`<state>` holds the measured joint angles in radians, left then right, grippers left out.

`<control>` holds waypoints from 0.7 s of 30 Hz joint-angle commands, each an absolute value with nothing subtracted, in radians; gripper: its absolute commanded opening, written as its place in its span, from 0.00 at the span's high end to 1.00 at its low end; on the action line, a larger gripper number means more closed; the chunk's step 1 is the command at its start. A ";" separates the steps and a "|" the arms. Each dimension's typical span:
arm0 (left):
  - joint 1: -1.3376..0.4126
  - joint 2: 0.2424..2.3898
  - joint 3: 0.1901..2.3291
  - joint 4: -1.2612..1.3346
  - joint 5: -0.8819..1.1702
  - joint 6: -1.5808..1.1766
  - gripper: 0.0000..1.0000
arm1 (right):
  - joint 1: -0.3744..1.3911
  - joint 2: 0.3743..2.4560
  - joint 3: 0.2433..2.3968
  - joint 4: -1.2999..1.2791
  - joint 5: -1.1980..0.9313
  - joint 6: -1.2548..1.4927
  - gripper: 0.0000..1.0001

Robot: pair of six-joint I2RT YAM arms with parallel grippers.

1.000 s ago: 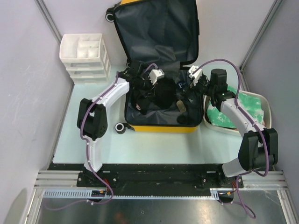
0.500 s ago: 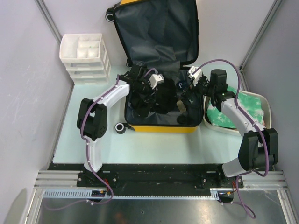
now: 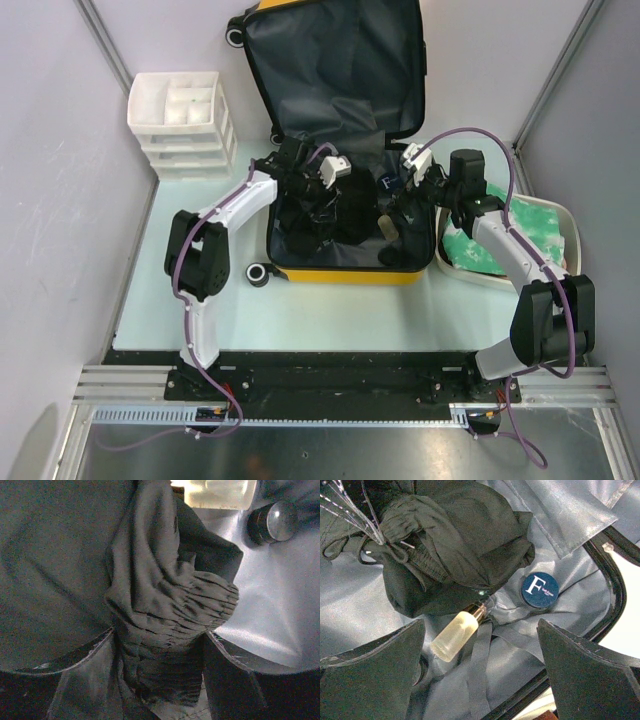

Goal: Open, take out, and arrange the luggage

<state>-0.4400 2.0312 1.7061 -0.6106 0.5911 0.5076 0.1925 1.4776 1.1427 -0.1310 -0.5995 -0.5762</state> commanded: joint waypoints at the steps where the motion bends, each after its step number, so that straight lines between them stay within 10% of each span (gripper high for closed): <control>1: -0.446 2.028 1.795 -0.594 0.621 0.434 0.33 | 0.190 1.456 1.143 -0.133 -0.603 -0.560 0.00; 17: -0.540 2.109 1.761 -0.581 0.299 0.537 0.29 | 0.184 1.456 1.143 -0.137 -0.584 -0.551 0.00; 21: -0.551 2.115 1.726 -0.568 0.206 0.583 0.12 | 0.181 1.456 1.141 -0.140 -0.583 -0.548 0.00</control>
<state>-0.5457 2.1078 1.7580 -0.5877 0.3351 0.5194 0.1875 1.4776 1.1427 -0.1463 -0.5873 -0.5610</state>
